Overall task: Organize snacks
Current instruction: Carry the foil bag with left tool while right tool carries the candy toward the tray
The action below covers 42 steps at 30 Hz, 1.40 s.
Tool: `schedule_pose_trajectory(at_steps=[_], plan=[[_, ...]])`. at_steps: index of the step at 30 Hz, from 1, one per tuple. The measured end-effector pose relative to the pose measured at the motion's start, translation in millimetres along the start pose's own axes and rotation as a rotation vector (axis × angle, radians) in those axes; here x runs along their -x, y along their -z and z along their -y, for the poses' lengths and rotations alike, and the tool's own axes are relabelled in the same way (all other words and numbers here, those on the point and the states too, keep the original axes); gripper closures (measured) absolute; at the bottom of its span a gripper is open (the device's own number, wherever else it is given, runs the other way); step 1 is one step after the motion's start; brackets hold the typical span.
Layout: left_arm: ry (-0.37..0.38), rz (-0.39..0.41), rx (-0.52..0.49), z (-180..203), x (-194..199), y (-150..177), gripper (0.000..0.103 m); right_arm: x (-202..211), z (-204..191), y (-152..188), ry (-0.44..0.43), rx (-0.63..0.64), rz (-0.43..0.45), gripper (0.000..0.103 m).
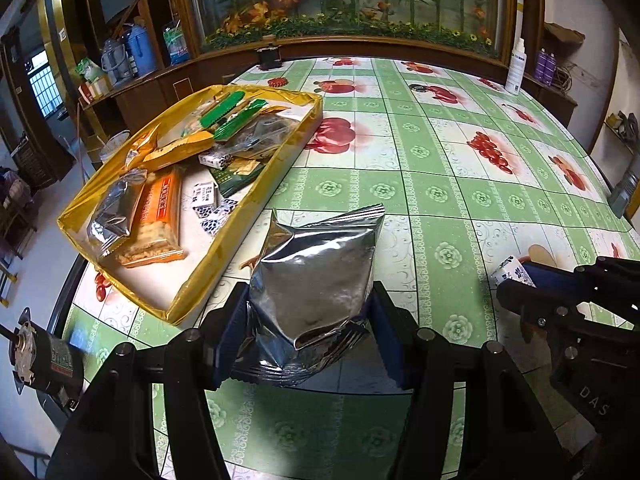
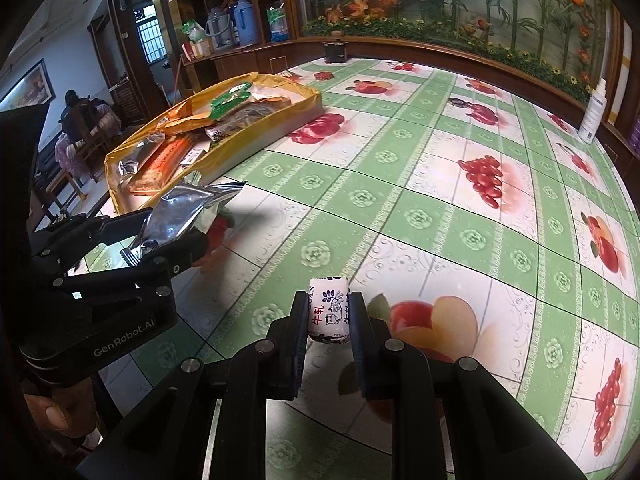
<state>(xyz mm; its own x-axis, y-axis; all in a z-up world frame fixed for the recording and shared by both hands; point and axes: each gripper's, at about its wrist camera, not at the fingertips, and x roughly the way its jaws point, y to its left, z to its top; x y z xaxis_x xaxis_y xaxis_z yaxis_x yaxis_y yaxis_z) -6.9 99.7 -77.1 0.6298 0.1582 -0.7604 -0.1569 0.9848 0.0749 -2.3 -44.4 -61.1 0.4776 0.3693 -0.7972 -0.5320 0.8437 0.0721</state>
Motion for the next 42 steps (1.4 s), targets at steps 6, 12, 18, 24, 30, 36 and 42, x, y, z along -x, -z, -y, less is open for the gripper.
schedule_pose_trajectory(at_steps=[6,12,18,24,30,36,42], plan=[[0.014,-0.018,0.028,-15,-2,6,0.045,-4,-4,-2,-0.036,-0.009,-0.007,0.083],[0.028,-0.023,0.057,-27,1,10,0.045,-6,-10,-5,-0.049,-0.001,-0.006,0.083],[0.011,-0.015,0.06,-31,6,7,0.045,-8,-16,-11,-0.064,0.013,-0.001,0.083],[0.0,-0.01,0.064,-36,8,2,0.045,-8,-23,-22,-0.075,0.033,0.01,0.083],[-0.01,-0.007,0.075,-43,9,-1,0.045,-9,-33,-34,-0.089,0.059,0.022,0.083],[-0.022,-0.003,0.09,-50,10,-5,0.045,-10,-42,-45,-0.1,0.081,0.038,0.083],[-0.034,0.002,0.105,-59,10,-10,0.045,-9,-47,-59,-0.107,0.095,0.059,0.083]])
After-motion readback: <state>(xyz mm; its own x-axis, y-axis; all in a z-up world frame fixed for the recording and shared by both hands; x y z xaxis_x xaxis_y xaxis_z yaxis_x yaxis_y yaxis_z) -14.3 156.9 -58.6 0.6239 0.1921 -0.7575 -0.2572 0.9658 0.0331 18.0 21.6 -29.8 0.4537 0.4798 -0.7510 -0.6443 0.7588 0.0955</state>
